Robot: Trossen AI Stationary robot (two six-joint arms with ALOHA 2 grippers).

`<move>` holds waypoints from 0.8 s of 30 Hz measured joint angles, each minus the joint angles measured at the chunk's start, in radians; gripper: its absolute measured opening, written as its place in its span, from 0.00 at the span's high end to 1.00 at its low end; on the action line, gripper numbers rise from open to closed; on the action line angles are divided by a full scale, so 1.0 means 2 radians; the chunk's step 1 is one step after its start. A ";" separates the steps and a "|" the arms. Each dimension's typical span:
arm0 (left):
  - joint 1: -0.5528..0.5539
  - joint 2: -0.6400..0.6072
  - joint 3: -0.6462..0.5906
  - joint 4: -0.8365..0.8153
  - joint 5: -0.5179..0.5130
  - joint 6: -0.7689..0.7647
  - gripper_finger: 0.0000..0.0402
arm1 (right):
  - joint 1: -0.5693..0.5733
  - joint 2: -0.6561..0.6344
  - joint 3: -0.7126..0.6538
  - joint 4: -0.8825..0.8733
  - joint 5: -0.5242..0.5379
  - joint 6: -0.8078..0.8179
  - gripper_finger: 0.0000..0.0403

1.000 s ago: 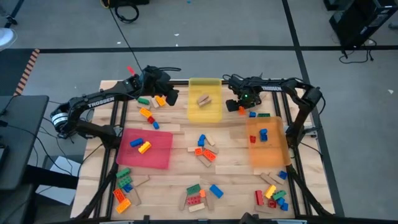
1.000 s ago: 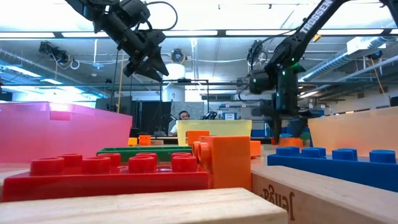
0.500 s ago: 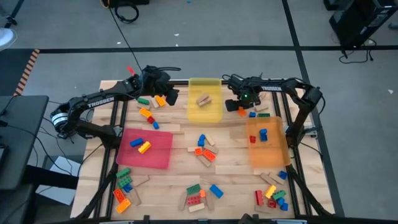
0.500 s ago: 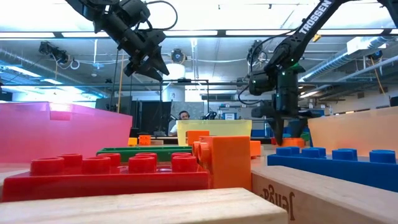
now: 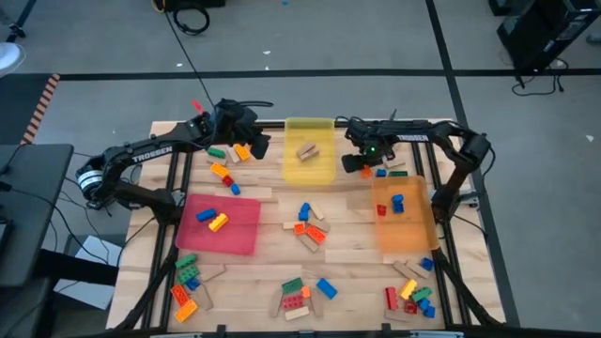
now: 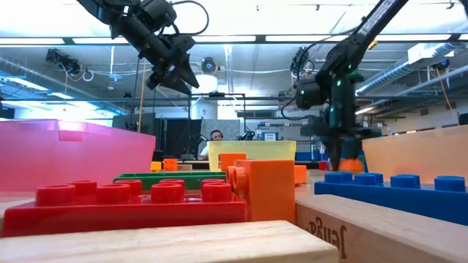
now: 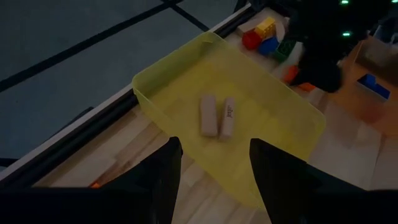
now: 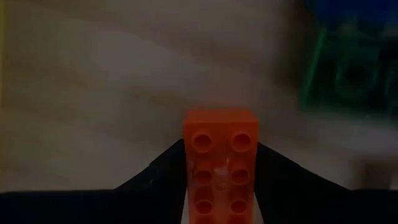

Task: Sort blocks by size
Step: Put the 3 stud orange game piece into the pink bin

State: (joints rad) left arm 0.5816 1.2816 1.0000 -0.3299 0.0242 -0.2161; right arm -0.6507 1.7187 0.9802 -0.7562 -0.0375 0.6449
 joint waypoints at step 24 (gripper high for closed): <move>-0.241 0.023 0.001 0.226 -0.215 0.001 0.51 | 0.147 -0.374 0.008 0.036 0.167 0.017 0.61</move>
State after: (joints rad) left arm 0.1002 1.3277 1.0019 0.1222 -0.4068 -0.2142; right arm -0.3574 0.9714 0.9955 -0.6838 0.2969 0.6798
